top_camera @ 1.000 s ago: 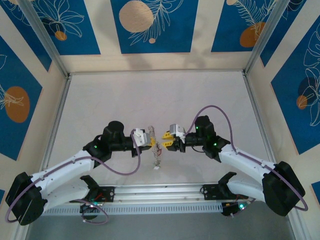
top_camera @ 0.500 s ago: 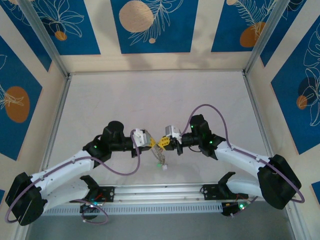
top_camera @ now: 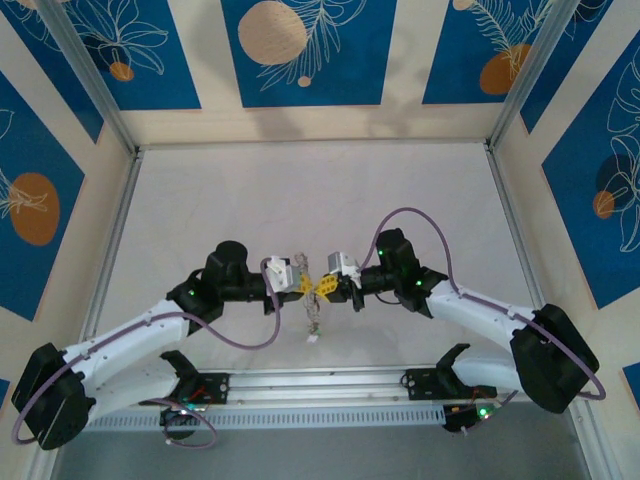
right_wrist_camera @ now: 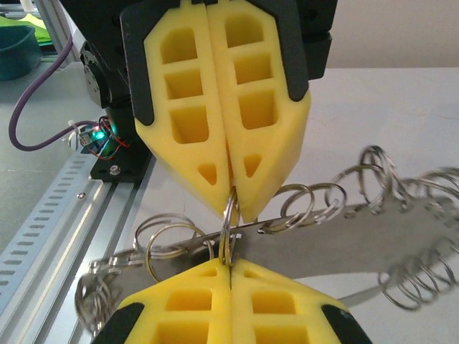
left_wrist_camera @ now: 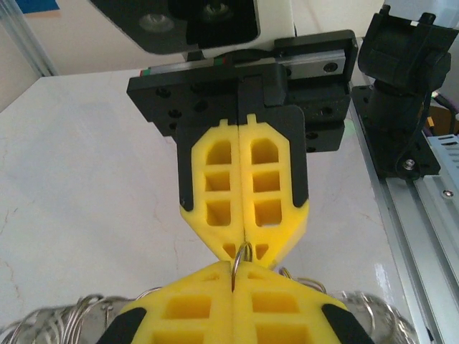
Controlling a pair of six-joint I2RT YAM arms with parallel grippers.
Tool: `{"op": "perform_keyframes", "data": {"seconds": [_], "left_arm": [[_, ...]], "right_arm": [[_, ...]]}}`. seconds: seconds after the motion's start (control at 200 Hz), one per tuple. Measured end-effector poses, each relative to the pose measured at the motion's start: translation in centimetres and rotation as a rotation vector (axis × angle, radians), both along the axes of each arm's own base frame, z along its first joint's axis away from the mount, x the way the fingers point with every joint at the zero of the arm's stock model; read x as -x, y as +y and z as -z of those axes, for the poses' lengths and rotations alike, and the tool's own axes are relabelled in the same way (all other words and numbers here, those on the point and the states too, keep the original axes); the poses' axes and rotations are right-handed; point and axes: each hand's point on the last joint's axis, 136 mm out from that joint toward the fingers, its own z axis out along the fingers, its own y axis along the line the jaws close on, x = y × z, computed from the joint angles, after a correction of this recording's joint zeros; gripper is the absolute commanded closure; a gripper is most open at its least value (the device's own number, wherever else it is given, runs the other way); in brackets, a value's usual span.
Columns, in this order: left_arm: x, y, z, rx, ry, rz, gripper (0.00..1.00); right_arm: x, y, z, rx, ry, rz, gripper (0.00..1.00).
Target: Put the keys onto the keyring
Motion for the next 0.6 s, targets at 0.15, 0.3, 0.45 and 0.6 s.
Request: {"op": "perform_keyframes", "data": {"seconds": [0.15,0.3,0.45,0.6], "left_arm": [[0.0,-0.1,-0.2,0.009,0.003,0.004,1.00],[0.0,-0.2,-0.5,0.020,-0.005,0.007,1.00],[0.0,-0.3,-0.6,0.033,-0.007,0.008,1.00],[0.1,-0.2,-0.6,0.038,-0.009,0.012,1.00]], "right_arm": [[0.0,0.2,-0.1,-0.006,-0.003,-0.004,0.93],[-0.1,0.3,-0.4,-0.017,-0.012,-0.002,0.83],[0.0,0.5,-1.4,-0.051,-0.045,-0.007,0.81],[0.2,0.3,-1.6,-0.071,-0.066,-0.005,0.90]]}}
